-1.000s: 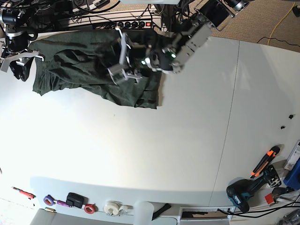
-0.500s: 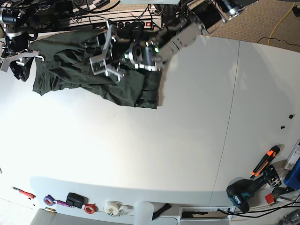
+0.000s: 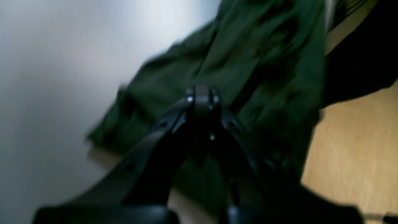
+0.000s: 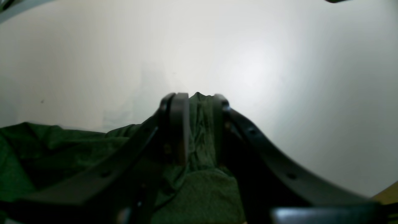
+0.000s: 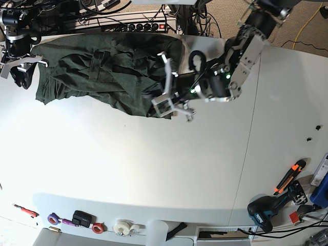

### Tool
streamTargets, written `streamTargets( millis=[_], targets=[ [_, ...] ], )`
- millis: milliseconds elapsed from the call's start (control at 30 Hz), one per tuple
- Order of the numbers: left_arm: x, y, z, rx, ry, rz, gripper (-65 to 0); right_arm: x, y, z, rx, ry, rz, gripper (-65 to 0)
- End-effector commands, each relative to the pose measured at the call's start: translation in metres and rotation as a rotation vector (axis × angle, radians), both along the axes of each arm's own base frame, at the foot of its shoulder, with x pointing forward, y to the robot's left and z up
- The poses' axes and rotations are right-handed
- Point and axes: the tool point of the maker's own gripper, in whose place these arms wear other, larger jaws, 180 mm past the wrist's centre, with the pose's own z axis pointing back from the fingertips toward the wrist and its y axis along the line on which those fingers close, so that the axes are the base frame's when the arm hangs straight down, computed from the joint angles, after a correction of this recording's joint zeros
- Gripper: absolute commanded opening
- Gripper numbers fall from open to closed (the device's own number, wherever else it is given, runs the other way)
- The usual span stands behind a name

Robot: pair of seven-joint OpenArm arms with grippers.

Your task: Layout the t-shirt on the table in an organized manner, then fold the t-shirt properly

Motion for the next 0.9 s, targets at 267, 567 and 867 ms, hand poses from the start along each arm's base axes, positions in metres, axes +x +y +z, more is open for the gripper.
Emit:
streamTargets(
  millis=[267,567,867],
  targets=[
    [-0.021,0.004,-0.018,0.017,0.008,0.025,-65.0,0.007,0.003,0.018,-0.015,-0.072,0.027,-50.6],
    [-0.074,-0.030,-0.027,0.009,0.064,-0.130,-65.0,0.007,0.003,0.018,-0.015,-0.072,0.027,-50.6],
    [-0.118,-0.070,-0.010,-0.047,0.042,-0.317,-65.0,0.007,0.003,0.018,-0.015,-0.072,0.027,-50.6]
  ],
)
